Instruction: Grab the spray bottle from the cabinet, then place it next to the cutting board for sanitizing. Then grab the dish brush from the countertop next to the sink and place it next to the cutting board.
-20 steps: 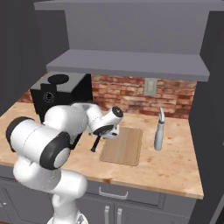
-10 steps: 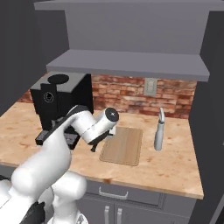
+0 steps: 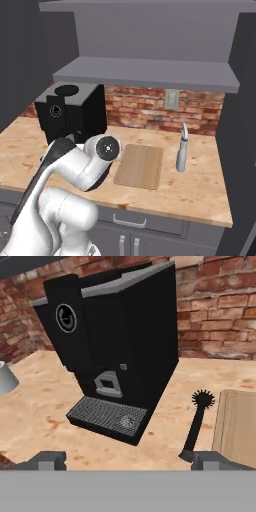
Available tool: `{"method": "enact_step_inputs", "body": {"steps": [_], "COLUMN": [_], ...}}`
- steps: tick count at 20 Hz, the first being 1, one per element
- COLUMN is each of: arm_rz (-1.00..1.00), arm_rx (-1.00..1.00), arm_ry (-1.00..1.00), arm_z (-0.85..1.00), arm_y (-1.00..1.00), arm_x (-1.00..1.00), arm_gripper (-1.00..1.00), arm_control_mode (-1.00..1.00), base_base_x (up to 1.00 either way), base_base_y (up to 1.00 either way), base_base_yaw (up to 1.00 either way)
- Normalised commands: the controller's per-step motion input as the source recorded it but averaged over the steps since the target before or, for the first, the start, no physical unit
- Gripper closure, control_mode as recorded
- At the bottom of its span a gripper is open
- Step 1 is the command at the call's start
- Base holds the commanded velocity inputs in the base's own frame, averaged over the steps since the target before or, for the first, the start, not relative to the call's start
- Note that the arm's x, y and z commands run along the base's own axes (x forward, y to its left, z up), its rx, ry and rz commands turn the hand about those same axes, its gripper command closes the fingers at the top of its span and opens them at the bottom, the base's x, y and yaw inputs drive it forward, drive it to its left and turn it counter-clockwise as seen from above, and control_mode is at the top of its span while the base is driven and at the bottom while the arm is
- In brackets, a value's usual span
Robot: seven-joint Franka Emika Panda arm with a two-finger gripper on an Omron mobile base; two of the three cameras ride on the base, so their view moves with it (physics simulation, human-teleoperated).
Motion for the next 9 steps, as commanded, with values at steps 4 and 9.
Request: {"method": "enact_step_inputs", "body": {"steps": [4,9], "arm_rz": [0.00,0.00], "arm_rx": [0.00,0.00], "arm_ry": [-0.26,-0.13], "arm_z": [1.00,1.00], "arm_y": [0.00,-0.08], "arm_x": [-0.89,-0.77], "arm_gripper": [-1.00,-1.00], "arm_control_mode": [-1.00,-1.00], "base_base_x": [0.00,0.00], "base_base_y": [0.00,0.00], "base_base_yaw": [0.00,0.00]}}
